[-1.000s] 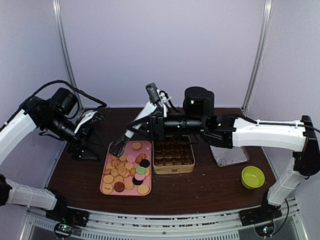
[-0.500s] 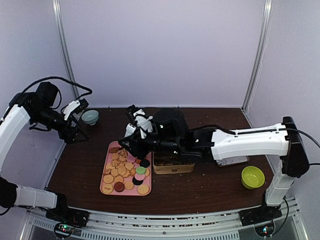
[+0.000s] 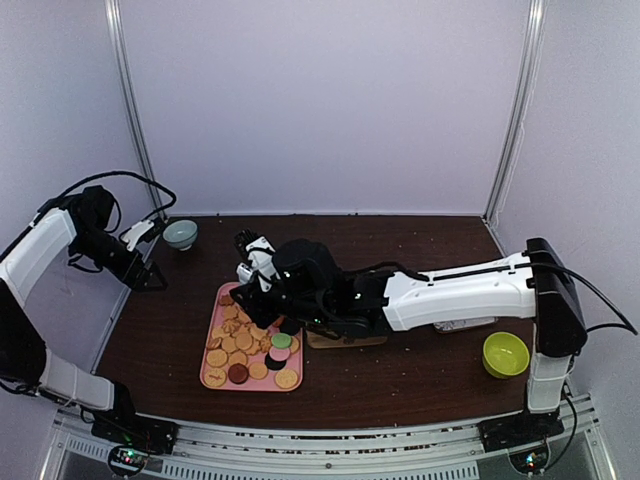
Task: Pack the cookies
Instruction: Pick up the fake cookies from the plate.
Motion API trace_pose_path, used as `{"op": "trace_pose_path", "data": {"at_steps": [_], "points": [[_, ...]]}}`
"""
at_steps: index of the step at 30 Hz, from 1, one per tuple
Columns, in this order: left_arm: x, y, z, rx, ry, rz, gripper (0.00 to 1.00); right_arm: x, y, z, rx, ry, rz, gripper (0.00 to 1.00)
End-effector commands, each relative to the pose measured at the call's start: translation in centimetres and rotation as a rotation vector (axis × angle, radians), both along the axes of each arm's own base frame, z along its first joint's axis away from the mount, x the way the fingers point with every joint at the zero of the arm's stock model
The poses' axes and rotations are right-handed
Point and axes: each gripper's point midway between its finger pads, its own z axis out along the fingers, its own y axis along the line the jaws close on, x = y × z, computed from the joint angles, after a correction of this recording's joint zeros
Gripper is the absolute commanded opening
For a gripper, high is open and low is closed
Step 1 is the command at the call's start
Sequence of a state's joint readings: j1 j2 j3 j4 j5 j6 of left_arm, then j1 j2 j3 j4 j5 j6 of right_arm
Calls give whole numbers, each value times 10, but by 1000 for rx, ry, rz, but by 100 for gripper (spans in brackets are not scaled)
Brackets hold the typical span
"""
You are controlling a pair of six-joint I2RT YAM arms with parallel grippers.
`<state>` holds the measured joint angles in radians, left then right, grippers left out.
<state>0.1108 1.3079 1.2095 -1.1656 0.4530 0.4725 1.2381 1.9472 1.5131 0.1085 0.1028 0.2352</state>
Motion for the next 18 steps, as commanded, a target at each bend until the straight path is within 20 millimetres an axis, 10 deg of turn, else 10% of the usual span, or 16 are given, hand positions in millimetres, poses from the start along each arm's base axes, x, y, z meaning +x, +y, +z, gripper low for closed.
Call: {"op": "trace_pose_path", "data": {"at_steps": [1, 18], "points": [[7, 3, -1, -2, -33, 19, 90, 9, 4, 13, 58, -19, -38, 39], [3, 1, -3, -10, -40, 10, 90, 15, 11, -15, 32, 0, -63, 47]]}}
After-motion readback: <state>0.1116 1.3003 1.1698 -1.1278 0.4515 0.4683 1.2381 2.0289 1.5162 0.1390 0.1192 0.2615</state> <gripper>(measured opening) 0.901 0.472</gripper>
